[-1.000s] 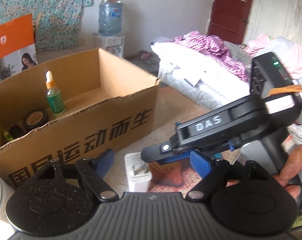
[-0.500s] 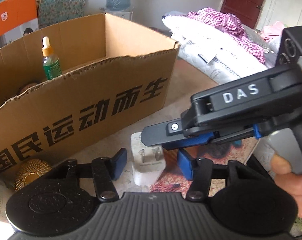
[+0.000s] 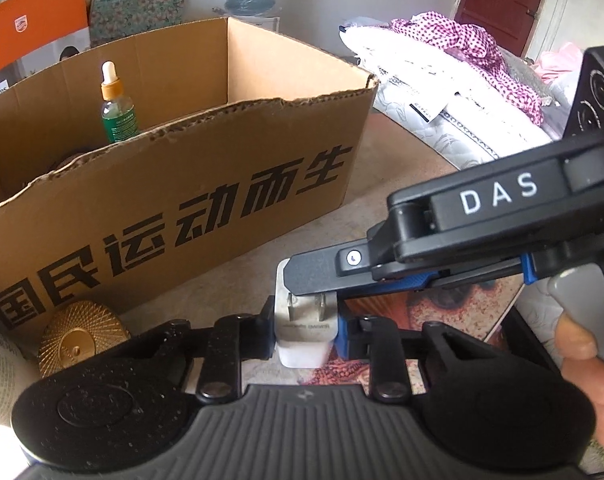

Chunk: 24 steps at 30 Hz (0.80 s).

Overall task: Organize rigid objects
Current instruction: 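Lift the white charger with the right tool and carry it over the box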

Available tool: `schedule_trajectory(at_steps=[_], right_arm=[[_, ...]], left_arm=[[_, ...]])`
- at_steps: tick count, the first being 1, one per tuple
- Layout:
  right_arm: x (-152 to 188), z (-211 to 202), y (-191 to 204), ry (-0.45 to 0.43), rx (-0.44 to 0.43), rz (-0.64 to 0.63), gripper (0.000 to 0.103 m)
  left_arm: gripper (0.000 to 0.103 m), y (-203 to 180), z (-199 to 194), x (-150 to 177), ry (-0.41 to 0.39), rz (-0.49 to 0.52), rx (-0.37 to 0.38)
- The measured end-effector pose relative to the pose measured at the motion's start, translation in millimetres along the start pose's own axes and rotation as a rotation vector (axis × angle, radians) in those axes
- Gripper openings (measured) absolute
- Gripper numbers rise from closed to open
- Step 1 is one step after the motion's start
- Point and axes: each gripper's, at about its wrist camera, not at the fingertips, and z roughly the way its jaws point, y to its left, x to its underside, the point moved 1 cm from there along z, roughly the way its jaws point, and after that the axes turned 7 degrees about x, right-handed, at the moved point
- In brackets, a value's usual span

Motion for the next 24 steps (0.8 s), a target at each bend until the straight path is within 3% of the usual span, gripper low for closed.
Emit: schedule_trajectory(at_steps=[8, 15, 18, 24], right_arm=[[-2.2, -34.5, 34.2, -0.081, -0.036, -0.090, 0.037], [-36.2, -69.5, 76.2, -0.169, -0.100, -0.207, 0.037], [-60.9, -71.5, 91.8, -0.177, -0.109, -0.252, 0.036], [-125.3, -42.7, 108.5, -0.111, -0.084, -0.290, 0.036]], left_arm=[[0.028, -11.8, -48.8, -16.3, -0.109, 0.039, -0.021], [0.028, -9.0, -88.2, -57.5, -0.230, 0.043, -0.057], [0.028, 2.3, -89.6, -82.8, -0.247, 0.011, -0.053], [0.028, 40.9, -61.7, -129.2, -0.188, -0.092, -0.007]])
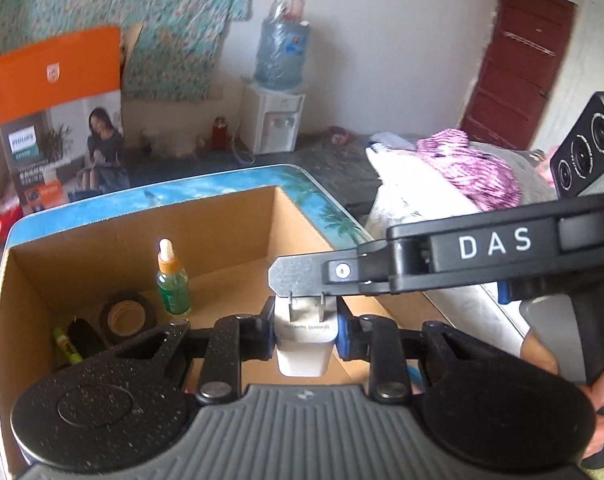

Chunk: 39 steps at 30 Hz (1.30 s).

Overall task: Organize rigid objects
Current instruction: 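Lift the white charger with the right tool and carry it over the box, then release the white charger into the box and withdraw the right tool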

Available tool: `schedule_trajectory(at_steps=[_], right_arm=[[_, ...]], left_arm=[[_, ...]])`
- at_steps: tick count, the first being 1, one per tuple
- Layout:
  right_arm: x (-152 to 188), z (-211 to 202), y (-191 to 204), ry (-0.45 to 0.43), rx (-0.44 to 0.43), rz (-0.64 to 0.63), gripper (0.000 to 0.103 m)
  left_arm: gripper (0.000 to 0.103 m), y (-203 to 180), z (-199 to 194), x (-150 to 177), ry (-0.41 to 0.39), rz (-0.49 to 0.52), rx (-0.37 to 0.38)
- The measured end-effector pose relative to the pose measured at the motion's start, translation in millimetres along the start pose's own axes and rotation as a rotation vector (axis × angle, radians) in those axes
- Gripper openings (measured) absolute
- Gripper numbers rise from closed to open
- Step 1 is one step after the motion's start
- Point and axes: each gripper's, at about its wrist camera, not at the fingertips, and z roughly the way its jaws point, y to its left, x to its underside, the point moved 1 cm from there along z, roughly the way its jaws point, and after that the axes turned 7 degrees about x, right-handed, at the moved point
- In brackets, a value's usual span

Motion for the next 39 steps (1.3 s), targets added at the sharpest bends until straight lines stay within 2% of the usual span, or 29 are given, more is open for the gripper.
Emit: schedule_trajectory(at_steps=[4, 9, 16, 21, 25, 31, 36, 39], right_arm=[[-39.1, 41.2, -14.9, 0.075, 0.008, 0.030, 0.036], [-67.5, 84.0, -28.6, 0.123, 0.058, 0.021, 0.036], [-91.7, 115.2, -34.4, 0.105, 0.093, -0.038, 0.037], [-97.6, 122.1, -35.3, 0.079, 0.093, -0.066, 0.037], [-96.6, 109.6, -34.5, 0.040, 0.084, -0.062, 0.037], [-87.5, 62.4, -30.1, -0.047, 0.052, -0.036, 0.038], [-65.2, 8.2, -20.7, -0.140, 0.034, -0.017, 0.048], [-39.6, -25.9, -10.0, -0.197, 0.041, -0.026, 0.062]], left_arm=[[0.028, 20.7, 32.8, -18.2, 0.044, -0.054, -0.029], [0.028, 48.3, 71.7, -34.4, 0.094, -0.133, -0.032], [0.028, 64.9, 106.5, -50.1, 0.116, -0.170, -0.056], [0.034, 65.4, 116.8, -53.3, 0.114, -0.190, -0.054], [0.037, 62.2, 110.1, -49.9, 0.106, -0.181, -0.058], [0.056, 49.2, 78.4, -47.2, 0.061, -0.150, -0.081], [0.075, 27.6, 30.0, -39.7, 0.004, -0.103, -0.076], [0.090, 11.6, -4.4, -28.9, -0.034, -0.075, -0.054]])
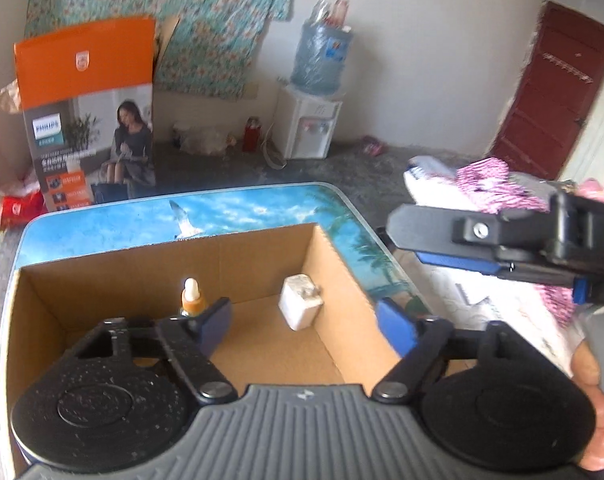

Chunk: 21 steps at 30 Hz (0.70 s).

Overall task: Organize rigid objects
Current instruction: 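Release the white charger into the box and withdraw the right tool, then move the open right tool down to the gold-lidded jar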

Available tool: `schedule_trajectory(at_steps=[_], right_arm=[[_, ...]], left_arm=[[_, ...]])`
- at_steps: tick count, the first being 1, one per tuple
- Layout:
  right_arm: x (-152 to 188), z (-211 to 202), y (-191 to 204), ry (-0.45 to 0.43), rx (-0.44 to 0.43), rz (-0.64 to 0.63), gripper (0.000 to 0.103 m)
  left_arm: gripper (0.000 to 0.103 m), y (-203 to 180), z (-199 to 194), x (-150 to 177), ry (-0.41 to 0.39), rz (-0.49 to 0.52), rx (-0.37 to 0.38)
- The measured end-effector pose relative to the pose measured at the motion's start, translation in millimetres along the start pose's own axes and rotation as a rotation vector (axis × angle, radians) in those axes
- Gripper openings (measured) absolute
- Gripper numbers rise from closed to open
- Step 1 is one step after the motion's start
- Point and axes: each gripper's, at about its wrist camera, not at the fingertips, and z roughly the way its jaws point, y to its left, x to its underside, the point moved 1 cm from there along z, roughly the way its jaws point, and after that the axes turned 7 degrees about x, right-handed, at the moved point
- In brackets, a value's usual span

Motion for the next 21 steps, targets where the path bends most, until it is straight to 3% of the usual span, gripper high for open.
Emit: schedule_trajectory(at_steps=[2, 6, 12, 16, 21], right_arm=[[16.2, -26.9, 6.8, -0.044, 0.015, -0.010, 0.082], [50.4, -71.6, 16.5, -0.110, 0.057, -0.023, 0.101], [102.5, -111.0, 27.2, -0.133, 0.174, -0.082, 0.102], [132.8, -116.4, 40.9, -0.105, 0.290, -0.191, 0.102], [158.2, -111.9, 56.1, -0.063, 0.411, -0.356, 0.102]], left_arm=[[0.094, -7.7, -24.1, 11.6, -0.024, 0.031, 0.010], [0.100, -22.1, -61.7, 43.4, -0.029, 0.109, -0.004], [0.101, -24.6, -95.1, 100.3, -0.001, 0.108, 0.024], [0.101, -18.6, -102.9, 134.0, 0.032, 0.061, 0.075], [0.102, -14.2, -104.7, 161.6, 0.040, 0.053, 0.052]])
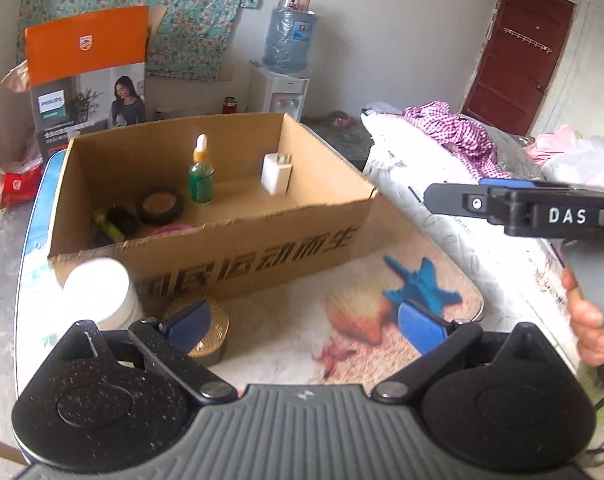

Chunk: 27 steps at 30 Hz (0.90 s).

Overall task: Organize rigid objects
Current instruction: 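Move the open right tool down to the gold-lidded jar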

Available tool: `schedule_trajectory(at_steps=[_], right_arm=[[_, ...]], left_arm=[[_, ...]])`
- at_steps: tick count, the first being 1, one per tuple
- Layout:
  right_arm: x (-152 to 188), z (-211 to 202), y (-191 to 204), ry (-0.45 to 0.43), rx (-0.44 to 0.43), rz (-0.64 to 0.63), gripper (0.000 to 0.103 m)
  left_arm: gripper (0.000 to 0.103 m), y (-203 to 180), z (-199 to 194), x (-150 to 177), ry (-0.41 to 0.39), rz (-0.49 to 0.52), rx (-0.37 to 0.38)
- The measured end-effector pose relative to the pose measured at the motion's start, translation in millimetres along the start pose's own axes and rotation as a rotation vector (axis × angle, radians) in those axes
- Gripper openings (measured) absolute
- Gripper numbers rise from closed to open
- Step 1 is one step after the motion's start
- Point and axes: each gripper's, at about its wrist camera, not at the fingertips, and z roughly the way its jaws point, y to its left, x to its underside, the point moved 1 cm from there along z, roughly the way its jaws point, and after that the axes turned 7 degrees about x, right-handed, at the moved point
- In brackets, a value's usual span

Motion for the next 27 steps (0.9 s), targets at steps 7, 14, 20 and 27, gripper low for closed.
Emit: schedule_trajectory(at_steps=[7, 14, 20, 27], right_arm=[[3.1, -1.8, 13.3, -0.035, 0.099, -0.103, 0.102], [-1.6, 10.0, 19.5, -0.044, 0.028, -0.112, 0.102], [3.5, 31.8, 29.1, 0.041, -0.179, 0.005, 0.102], [15.6, 75.3, 50.2, 0.184, -0.349, 0.116, 0.102]], left_arm=[[0.103, 3.9, 2.8, 20.0, 0.014, 0.011, -0.054], [0.103, 11.3, 16.8, 29.9, 0.034, 0.003, -0.032], [0.103, 21.4, 25.3, 37.2, 0.036, 0.031, -0.073], [0.103, 40.2, 35.5, 48.1, 0.051, 0.021, -0.098]])
